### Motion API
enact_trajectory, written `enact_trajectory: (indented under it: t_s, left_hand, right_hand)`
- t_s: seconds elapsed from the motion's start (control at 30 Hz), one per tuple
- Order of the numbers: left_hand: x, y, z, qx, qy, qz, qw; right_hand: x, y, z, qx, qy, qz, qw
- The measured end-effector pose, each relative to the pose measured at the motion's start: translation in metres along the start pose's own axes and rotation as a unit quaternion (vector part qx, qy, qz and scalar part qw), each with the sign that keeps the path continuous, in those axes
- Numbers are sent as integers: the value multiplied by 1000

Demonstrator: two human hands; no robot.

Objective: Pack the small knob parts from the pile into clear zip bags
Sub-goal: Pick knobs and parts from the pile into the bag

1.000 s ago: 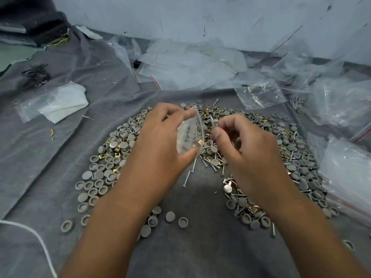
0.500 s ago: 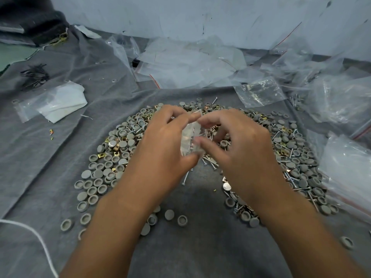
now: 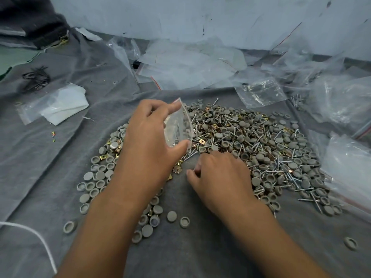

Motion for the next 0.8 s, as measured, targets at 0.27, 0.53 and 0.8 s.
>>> enact_trajectory:
  t_s: [0.27, 0.53, 0.8]
  left_hand:
    - [-1, 1, -1, -6, -7, -3, 1000]
    - [2, 2, 5, -23, -13, 0, 1000]
    - [1, 3, 8, -29, -18, 5, 999]
  right_hand:
    - [3, 5, -5, -2, -9, -8, 1000]
    - [42, -17, -31, -5, -360, 72, 930]
    - [23, -14, -20, -11, -195, -117, 974]
Point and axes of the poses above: each hand's wrist, its own y-axis away from the middle knuckle, its own z-axis out of the palm, x = y × z, the point moved 8 cm from there along -y, towards the middle knuckle, and after that the axes turned 13 degrees about x, right-handed, at the moved point
